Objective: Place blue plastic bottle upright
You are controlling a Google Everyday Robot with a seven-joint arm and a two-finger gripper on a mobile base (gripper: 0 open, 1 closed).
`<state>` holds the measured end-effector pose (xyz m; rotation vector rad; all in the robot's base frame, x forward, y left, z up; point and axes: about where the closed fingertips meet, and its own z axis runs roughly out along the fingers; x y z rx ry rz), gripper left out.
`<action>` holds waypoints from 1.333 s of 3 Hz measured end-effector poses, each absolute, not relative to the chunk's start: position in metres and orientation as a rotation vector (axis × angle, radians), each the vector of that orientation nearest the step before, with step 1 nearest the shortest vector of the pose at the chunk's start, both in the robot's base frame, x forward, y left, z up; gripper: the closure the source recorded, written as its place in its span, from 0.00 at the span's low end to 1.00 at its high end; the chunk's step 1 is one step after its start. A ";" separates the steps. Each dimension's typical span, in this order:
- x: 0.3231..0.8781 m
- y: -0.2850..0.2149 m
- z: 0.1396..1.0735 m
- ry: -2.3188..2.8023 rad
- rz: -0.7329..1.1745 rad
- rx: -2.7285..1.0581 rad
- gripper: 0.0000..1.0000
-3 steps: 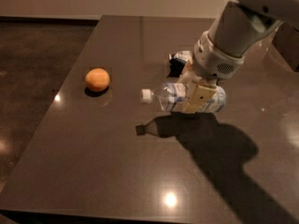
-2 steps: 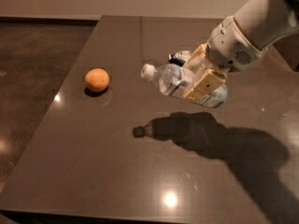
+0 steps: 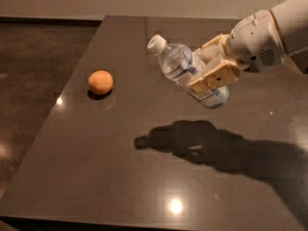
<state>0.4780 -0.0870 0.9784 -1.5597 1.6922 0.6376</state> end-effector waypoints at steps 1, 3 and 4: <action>0.472 -0.082 0.989 1.627 0.741 -1.420 1.00; 0.462 -0.062 0.989 1.513 0.849 -1.208 1.00; 0.460 -0.049 0.980 1.433 0.921 -1.132 1.00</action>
Offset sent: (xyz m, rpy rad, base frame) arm -0.0174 0.0154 0.0134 0.4459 0.0072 -0.1183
